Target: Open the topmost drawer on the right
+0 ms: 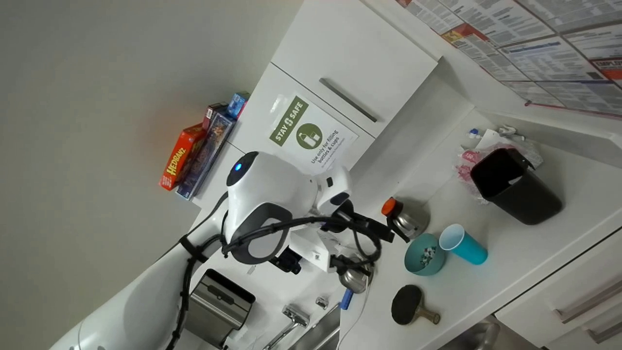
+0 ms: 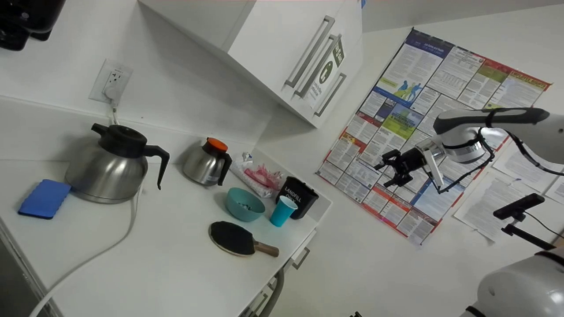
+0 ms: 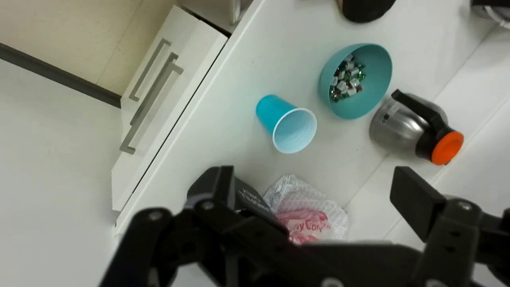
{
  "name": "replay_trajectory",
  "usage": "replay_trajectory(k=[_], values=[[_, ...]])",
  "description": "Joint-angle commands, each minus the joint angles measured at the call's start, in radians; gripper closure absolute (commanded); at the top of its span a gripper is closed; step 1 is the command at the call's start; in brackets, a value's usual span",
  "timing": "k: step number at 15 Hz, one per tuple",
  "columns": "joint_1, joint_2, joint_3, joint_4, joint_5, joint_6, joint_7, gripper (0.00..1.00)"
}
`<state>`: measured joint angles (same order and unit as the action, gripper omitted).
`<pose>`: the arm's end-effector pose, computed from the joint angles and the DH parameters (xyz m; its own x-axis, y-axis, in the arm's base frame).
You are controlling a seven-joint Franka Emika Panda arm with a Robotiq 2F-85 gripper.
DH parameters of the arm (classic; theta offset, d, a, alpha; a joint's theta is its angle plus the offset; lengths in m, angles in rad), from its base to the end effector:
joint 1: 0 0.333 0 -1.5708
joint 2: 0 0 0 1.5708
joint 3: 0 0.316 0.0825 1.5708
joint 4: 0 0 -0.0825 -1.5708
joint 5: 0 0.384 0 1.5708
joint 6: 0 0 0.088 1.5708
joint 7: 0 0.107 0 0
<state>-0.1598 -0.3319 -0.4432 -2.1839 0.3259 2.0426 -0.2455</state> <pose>0.3959 -0.2725 0.5319 0.8466 -0.4857 0.2175 -0.3795 -0.8375 -0.3931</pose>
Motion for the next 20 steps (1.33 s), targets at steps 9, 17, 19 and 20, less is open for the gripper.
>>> replay_trajectory(k=[9, 17, 19, 20], values=[[-0.152, 0.388, -0.060, 0.116, 0.381, -0.011, -0.390, 0.00], [-0.222, 0.528, -0.021, 0.213, 0.525, -0.017, -0.463, 0.00], [-0.282, 0.603, 0.004, 0.250, 0.651, -0.050, -0.534, 0.00], [-0.316, 0.649, 0.016, 0.271, 0.717, -0.076, -0.570, 0.00]])
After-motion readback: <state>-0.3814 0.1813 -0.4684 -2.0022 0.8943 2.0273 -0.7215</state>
